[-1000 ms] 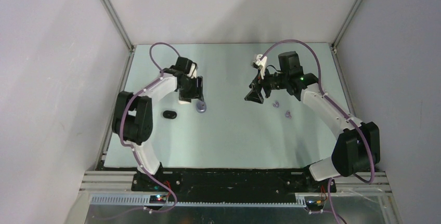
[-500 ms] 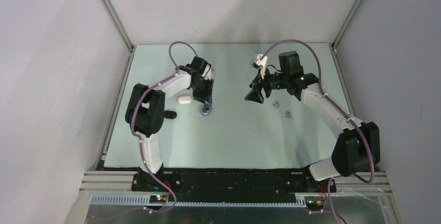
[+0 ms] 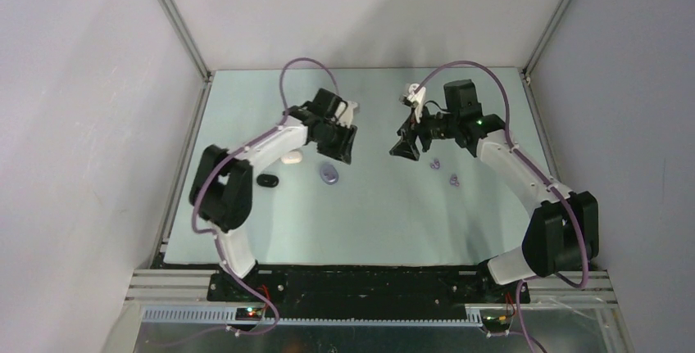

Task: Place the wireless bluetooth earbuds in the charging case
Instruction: Pick up the charging case at the center of the board, then open the charging case at the center of the board.

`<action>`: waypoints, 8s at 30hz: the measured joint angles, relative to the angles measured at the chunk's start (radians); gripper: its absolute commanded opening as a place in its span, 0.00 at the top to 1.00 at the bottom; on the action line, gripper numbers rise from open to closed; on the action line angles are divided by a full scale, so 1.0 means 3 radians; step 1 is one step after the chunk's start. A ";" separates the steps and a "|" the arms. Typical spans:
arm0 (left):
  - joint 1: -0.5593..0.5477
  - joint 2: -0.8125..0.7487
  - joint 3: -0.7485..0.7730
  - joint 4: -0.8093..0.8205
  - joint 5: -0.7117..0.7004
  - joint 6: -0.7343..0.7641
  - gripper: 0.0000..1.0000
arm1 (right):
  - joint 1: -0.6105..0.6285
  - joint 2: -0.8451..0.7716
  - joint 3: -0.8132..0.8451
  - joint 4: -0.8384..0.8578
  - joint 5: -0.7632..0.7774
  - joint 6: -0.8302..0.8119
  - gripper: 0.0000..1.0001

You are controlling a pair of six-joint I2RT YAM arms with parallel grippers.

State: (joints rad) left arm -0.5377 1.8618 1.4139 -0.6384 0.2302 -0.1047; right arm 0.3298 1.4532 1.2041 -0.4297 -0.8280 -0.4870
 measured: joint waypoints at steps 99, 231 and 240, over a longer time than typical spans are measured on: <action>0.0821 -0.0924 -0.0017 0.1203 0.2403 -0.0401 0.42 | 0.1166 0.0070 -0.0025 0.1643 0.1331 -0.1001 0.63; 0.0779 -0.1137 0.0032 -0.0009 0.2831 0.2917 1.00 | 0.0814 0.0533 0.0759 0.0937 0.0013 0.0411 0.54; 0.0796 -0.1092 0.0052 0.0037 0.2847 0.2972 1.00 | 0.0590 0.0533 0.0875 0.1020 0.0032 0.0753 0.52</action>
State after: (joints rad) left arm -0.2989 1.5341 1.4296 -0.6273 1.0843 0.7868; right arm 0.5068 1.6131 1.4666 -0.1238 -0.8185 -0.2611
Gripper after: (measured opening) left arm 0.347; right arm 0.470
